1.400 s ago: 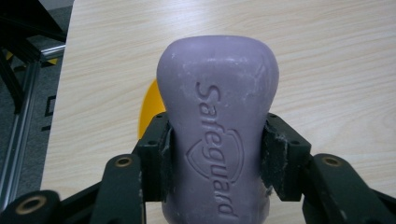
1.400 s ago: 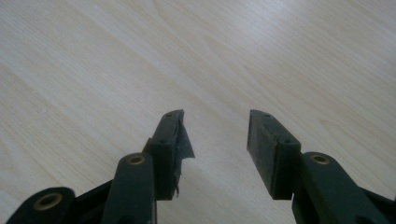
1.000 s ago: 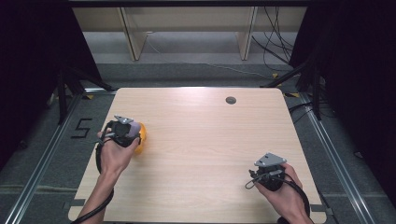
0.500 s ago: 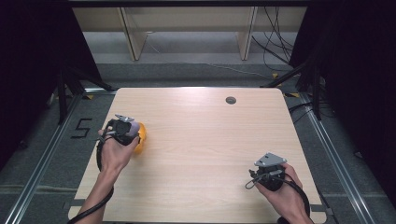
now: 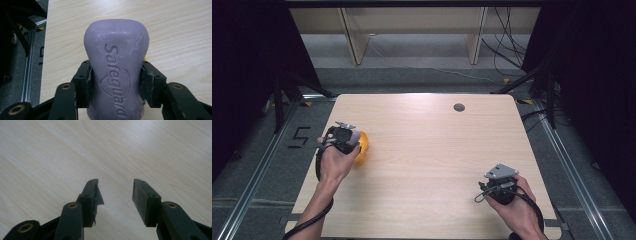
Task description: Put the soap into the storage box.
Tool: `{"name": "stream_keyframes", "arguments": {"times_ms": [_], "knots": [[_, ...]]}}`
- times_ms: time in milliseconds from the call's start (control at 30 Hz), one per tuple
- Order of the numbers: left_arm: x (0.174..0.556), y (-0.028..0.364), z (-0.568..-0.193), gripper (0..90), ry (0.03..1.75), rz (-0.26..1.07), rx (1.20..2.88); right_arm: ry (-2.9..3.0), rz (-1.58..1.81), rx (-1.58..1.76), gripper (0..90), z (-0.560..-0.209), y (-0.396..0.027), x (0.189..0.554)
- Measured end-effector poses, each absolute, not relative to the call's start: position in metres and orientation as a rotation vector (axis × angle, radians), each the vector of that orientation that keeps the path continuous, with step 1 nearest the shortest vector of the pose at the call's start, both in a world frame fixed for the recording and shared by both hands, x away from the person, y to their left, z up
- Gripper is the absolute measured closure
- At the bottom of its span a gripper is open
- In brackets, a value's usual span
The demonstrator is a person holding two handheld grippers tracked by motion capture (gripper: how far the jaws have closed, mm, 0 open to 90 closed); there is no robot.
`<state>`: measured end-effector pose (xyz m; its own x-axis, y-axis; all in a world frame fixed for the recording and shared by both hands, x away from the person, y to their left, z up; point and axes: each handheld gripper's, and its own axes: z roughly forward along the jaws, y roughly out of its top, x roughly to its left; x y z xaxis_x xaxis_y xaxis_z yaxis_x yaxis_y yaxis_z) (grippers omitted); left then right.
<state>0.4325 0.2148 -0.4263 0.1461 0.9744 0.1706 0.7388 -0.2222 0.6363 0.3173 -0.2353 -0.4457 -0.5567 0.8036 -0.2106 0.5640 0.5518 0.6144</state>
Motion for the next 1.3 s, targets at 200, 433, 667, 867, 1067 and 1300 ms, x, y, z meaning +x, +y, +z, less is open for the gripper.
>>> {"name": "stream_keyframes", "arguments": {"times_ms": [200, 433, 667, 867, 1067, 1300], "knots": [[0.437, 0.216, -0.427, 49.3, 1.648, 0.789, 2.039, 2.316, 0.676, 1.106, 56.2, -0.446, -0.235, 0.317], [0.441, 0.214, -0.429, 49.3, 1.659, 0.785, 2.065, 2.316, 0.677, 1.111, 56.2, -0.446, -0.235, 0.317], [0.447, 0.212, -0.431, 49.2, 1.673, 0.771, 2.1, 2.312, 0.674, 1.113, 56.3, -0.446, -0.235, 0.317], [0.451, 0.211, -0.435, 49.2, 1.687, 0.751, 2.108, 2.312, 0.675, 1.111, 56.2, -0.446, -0.235, 0.317], [0.455, 0.212, -0.44, 49.2, 1.701, 0.712, 2.113, 2.31, 0.673, 1.102, 56.2, -0.446, -0.235, 0.317], [0.461, 0.213, -0.442, 49.2, 1.712, 0.691, 2.126, 2.31, 0.672, 1.101, 56.2, -0.446, -0.235, 0.317]]}}
